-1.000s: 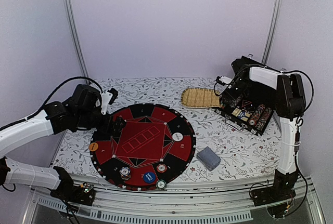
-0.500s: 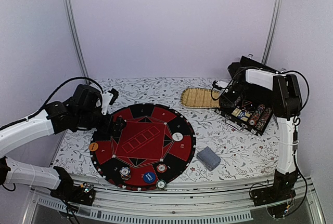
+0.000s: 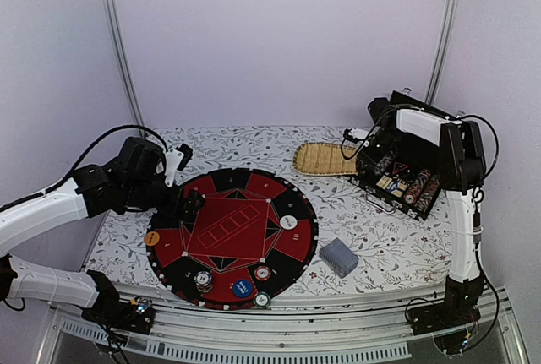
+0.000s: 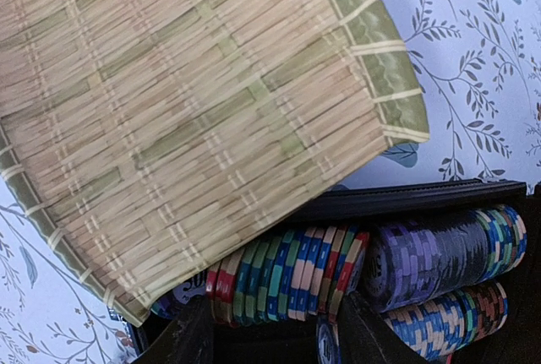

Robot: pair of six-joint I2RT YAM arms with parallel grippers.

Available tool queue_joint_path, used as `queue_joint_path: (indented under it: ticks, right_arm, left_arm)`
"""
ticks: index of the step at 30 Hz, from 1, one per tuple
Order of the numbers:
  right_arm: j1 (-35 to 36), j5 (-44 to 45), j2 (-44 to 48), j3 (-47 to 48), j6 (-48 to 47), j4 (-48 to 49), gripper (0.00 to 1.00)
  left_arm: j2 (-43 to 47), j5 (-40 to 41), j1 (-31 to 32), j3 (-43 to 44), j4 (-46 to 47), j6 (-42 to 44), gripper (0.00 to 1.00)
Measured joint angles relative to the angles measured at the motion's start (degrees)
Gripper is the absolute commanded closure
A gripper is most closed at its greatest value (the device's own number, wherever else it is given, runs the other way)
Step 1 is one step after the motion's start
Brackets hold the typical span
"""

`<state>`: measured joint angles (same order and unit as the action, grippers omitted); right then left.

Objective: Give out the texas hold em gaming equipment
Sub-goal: Adjust the poker chips pile in the chip case.

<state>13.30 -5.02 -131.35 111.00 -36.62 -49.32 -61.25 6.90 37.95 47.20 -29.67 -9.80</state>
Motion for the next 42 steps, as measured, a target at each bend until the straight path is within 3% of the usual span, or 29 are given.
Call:
queue_joint_path:
  ticks: [8,13,32,42]
  right_arm:
    - [-1.62,0.11,-0.26,1.03,2.56,0.28,0.49]
    - [-2.16,-1.68,-0.39,0.96,2.58,1.46,0.41]
    - [0.37,1.01,-1.38,0.68,1.46,1.64,0.30]
    - [1.29,5.22,-0.94,0.70,3.39,1.66,0.43]
  left_arm:
    - [-0.02,-0.07,-0.11,0.00,0.00,0.22,0.02]
    - [-0.39,-0.07,-0.26,0.00,0.00,0.33,0.02]
    - [-0.42,-0.15,-0.37,0.00,0.02,0.37,0.02]
    - [-0.42,-0.24,-0.37,0.00,0.02,0.37,0.02]
